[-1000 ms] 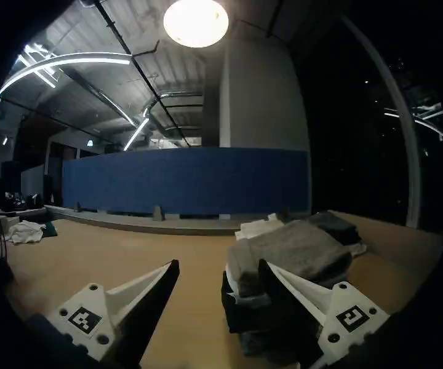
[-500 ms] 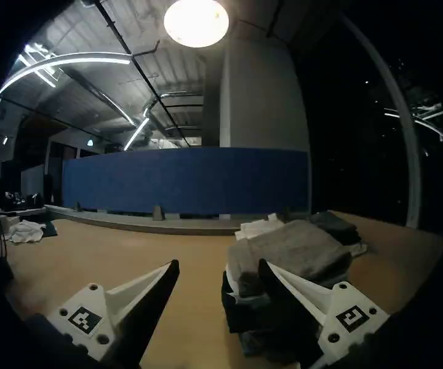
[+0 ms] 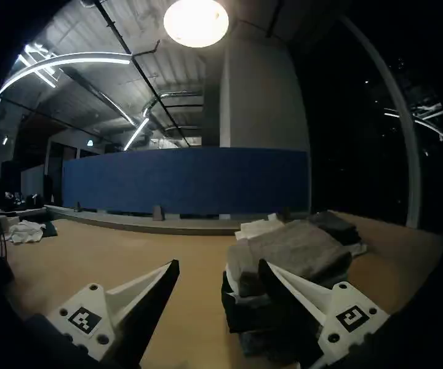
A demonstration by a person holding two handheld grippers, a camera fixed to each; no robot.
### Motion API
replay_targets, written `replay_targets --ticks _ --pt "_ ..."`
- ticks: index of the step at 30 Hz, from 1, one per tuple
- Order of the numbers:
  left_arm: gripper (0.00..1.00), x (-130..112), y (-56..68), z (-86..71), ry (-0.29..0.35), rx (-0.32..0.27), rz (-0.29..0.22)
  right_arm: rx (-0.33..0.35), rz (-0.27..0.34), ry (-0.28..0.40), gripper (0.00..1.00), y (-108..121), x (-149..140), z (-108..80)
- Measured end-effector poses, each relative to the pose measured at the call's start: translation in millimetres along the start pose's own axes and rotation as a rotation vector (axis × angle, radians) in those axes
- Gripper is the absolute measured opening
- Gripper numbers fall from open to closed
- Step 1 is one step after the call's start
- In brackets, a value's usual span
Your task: Fold towel
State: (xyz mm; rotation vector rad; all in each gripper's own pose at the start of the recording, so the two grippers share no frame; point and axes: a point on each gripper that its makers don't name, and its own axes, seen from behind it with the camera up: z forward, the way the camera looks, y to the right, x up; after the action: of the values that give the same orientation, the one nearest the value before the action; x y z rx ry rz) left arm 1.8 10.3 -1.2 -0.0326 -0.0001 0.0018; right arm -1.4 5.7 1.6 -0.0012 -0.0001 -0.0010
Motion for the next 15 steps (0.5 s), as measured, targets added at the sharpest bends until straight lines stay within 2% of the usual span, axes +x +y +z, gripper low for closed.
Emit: replay_targets --ticks 15 --pt "0.94 -1.5 -0.9 0.2 0.0 0.0 -0.002 0.0 0.0 0.0 1.0 0.1 -0.7 0.1"
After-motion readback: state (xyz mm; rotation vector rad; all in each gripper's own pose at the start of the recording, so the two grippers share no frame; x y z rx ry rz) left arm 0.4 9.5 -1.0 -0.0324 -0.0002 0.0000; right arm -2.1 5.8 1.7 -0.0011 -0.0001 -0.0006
